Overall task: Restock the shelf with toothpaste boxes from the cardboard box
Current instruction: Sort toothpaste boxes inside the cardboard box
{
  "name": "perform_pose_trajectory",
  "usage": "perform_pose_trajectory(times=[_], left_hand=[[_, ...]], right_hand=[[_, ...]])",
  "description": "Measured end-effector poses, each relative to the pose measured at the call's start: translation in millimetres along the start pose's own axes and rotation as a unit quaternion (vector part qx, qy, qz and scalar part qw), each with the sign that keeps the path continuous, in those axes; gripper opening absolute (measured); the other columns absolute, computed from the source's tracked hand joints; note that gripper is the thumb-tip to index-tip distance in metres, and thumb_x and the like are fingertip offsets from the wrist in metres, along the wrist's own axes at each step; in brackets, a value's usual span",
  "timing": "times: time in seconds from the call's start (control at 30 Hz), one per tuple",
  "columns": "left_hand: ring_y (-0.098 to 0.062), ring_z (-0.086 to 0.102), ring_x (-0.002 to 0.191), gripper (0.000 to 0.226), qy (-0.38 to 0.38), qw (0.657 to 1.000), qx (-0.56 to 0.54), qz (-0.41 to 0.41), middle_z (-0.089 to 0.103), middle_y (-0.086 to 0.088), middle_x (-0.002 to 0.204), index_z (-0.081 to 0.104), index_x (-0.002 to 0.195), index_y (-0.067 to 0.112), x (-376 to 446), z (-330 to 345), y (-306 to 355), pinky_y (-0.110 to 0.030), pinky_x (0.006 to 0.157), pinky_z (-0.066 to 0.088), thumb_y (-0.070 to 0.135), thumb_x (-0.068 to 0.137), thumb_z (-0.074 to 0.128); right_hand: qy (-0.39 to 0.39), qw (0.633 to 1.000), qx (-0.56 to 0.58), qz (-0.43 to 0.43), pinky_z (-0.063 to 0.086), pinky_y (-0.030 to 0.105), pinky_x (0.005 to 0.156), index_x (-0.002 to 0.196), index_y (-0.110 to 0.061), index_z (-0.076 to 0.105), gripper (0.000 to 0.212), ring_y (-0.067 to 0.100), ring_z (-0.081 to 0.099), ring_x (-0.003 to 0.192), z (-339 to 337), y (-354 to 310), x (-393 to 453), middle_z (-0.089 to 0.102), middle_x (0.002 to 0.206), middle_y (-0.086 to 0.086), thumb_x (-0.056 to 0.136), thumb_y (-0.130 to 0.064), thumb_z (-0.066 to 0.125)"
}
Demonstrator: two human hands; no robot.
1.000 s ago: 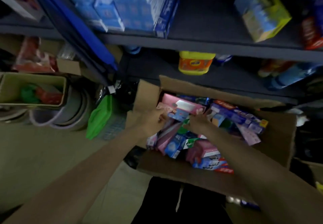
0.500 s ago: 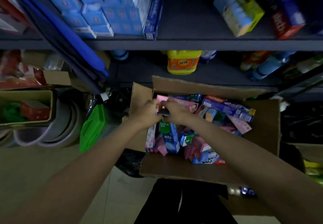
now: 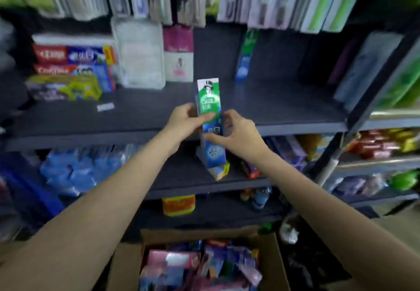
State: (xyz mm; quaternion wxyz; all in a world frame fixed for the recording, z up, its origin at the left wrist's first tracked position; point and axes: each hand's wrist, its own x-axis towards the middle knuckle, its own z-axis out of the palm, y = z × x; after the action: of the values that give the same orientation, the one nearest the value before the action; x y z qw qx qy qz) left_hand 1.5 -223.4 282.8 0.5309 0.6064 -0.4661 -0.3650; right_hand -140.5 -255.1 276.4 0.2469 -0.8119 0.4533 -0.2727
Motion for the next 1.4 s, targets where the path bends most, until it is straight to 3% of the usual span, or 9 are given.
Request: perform_pose_trajectory(times=[0.1,0.23,0.37,0.57,0.87,0.97,1.07,1.23,1.4], left_hand=[[-0.010,0.059,0.080,0.026,0.028,0.989,0.109,0.095,0.064,0.002,0.090,0.063,0.101,0.012,37.6,38.2,40.9,-0.017,0.064,0.047,0.023,0.078,0.072],[-0.018,0.062,0.094,0.033,0.030,0.979,0.142,0.143,0.066,-0.003,0.103,0.060,0.107,0.011,95.0,83.9,65.2,-0.031,0.082,0.052,0.025,0.079,0.071],[-0.019,0.057,0.110,0.043,0.017,0.970,0.178,0.165,0.057,-0.004,0.126,0.049,0.127,0.014,156.6,117.2,69.3,-0.032,0.096,0.046,0.018,0.086,0.062],[-0.023,0.046,0.124,0.043,0.039,0.957,0.271,0.098,0.045,-0.010,0.136,0.047,0.131,0.012,232.9,118.4,34.2,-0.027,0.101,0.037,0.011,0.089,0.053],[-0.022,0.030,0.136,0.047,0.027,0.954,0.285,0.092,0.025,-0.008,0.150,0.044,0.134,0.015,303.3,133.4,24.6,-0.021,0.105,0.025,0.010,0.088,0.054],[-0.019,0.039,0.129,0.049,0.029,0.959,0.262,0.102,0.035,-0.004,0.142,0.045,0.132,0.014,310.9,134.4,28.6,-0.016,0.096,0.030,0.005,0.085,0.055],[-0.021,0.043,0.126,0.046,0.045,0.965,0.235,0.110,0.038,-0.006,0.139,0.049,0.128,0.011,313.4,131.6,25.7,-0.025,0.104,0.035,0.003,0.084,0.056],[-0.017,0.033,0.134,0.046,0.034,0.963,0.239,0.120,0.024,0.000,0.150,0.047,0.131,0.012,313.3,129.7,18.0,-0.023,0.109,0.029,0.004,0.086,0.056],[-0.026,0.028,0.139,0.045,0.036,0.966,0.240,0.091,0.011,-0.004,0.155,0.049,0.130,0.021,314.9,129.8,19.0,-0.040,0.113,0.029,0.010,0.087,0.057]], right_hand=[[0.061,0.998,-0.033,0.005,0.047,0.041,0.079,0.113,-0.004,0.045,0.057,0.035,0.059,0.101,-30.3,10.1,28.6,0.063,0.107,0.016,0.077,-0.037,0.072],[0.144,0.989,-0.014,0.006,0.042,0.035,0.065,0.100,-0.008,0.039,0.042,0.033,0.059,0.094,-64.1,39.9,81.3,0.061,0.104,0.012,0.081,-0.031,0.068],[0.212,0.977,-0.028,0.010,0.035,0.032,0.066,0.112,-0.002,0.042,0.045,0.034,0.057,0.095,-86.9,84.4,143.8,0.056,0.111,0.014,0.085,-0.029,0.064],[0.190,0.975,-0.050,0.105,0.043,0.040,0.080,0.125,0.003,0.036,0.055,0.038,0.052,0.110,-96.1,142.8,237.0,0.050,0.123,0.021,0.087,-0.029,0.062],[0.145,0.986,0.024,0.080,0.049,0.040,0.085,0.122,0.002,0.037,0.047,0.035,0.057,0.107,-81.0,152.5,321.0,0.052,0.123,0.023,0.089,-0.019,0.062],[0.127,0.988,0.044,0.081,0.048,0.038,0.087,0.120,0.003,0.043,0.040,0.033,0.055,0.110,-74.1,154.3,328.1,0.054,0.122,0.023,0.091,-0.018,0.059],[0.121,0.989,0.045,0.078,0.046,0.036,0.088,0.120,0.004,0.046,0.035,0.032,0.053,0.114,-69.5,157.5,330.3,0.053,0.125,0.022,0.093,-0.017,0.056],[0.105,0.987,0.071,0.101,0.048,0.038,0.092,0.126,0.002,0.042,0.043,0.031,0.054,0.115,-71.4,161.5,332.8,0.054,0.126,0.021,0.093,-0.022,0.056],[0.106,0.984,0.092,0.112,0.049,0.038,0.094,0.127,0.000,0.041,0.045,0.031,0.055,0.113,-71.1,167.1,331.1,0.053,0.127,0.020,0.092,-0.022,0.058]])
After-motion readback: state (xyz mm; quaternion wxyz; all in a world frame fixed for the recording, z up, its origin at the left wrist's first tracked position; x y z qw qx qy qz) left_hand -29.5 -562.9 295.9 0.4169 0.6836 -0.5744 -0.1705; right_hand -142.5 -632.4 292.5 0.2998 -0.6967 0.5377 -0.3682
